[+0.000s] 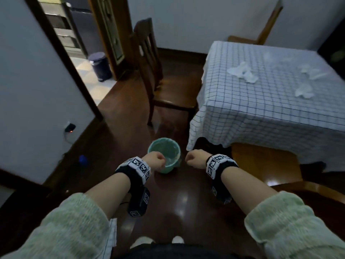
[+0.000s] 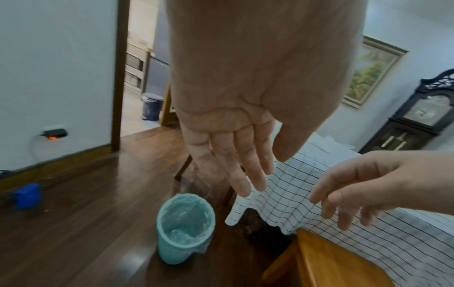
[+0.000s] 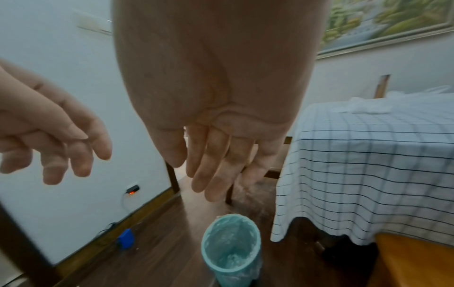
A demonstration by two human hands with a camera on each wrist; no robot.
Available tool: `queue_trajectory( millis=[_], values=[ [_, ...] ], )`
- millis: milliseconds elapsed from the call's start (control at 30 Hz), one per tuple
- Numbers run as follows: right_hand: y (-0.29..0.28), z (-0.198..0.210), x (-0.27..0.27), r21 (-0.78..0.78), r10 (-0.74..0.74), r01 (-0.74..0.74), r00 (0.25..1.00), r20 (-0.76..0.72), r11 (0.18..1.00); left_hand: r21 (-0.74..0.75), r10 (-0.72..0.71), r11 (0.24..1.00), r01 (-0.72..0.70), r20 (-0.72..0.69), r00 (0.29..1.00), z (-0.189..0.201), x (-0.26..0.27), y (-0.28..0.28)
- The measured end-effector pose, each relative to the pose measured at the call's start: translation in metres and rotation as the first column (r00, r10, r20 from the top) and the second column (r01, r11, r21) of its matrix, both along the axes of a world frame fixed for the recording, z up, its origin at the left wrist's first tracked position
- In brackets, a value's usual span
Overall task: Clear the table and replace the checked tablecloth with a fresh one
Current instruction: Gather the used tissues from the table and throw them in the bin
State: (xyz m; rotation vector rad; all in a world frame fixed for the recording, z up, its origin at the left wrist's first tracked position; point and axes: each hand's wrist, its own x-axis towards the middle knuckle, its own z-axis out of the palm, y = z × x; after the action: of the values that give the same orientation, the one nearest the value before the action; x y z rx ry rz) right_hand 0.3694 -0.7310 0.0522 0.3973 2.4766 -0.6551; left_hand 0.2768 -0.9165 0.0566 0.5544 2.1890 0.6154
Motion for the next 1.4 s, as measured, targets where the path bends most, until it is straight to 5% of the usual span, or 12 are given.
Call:
queue_trajectory(
  millis=[233,700,1000,1233,1400],
  values=[
    [0.085,-0.004,-0.012,-0.035,-0.19,0.19,0.982,0.025,0.981,-0.027,-0.165,0.986,0.165,-0.007,0.986,-0.008,-0.051,0.094],
    [0.247,0.004,-0.149,-0.028,-0.464,0.463,0.885,-0.039,0.886,0.002,-0.336,0.942,0.336,-0.009,0.942,0.005,-0.244,0.296],
    [0.333,-0.02,-0.16,-0.075,-0.564,0.563,0.826,0.021,0.823,-0.026,-0.489,0.872,0.489,0.008,0.872,-0.006,-0.275,0.427],
    [0.488,-0.033,-0.178,-0.202,-0.813,0.789,0.574,-0.095,0.58,-0.065,-0.505,0.862,0.502,-0.044,0.862,-0.026,-0.288,0.558],
    [0.585,-0.037,-0.198,-0.093,-0.752,0.747,0.645,-0.134,0.658,-0.217,-0.52,0.84,0.498,-0.059,0.852,-0.031,-0.292,0.639]
  ],
)
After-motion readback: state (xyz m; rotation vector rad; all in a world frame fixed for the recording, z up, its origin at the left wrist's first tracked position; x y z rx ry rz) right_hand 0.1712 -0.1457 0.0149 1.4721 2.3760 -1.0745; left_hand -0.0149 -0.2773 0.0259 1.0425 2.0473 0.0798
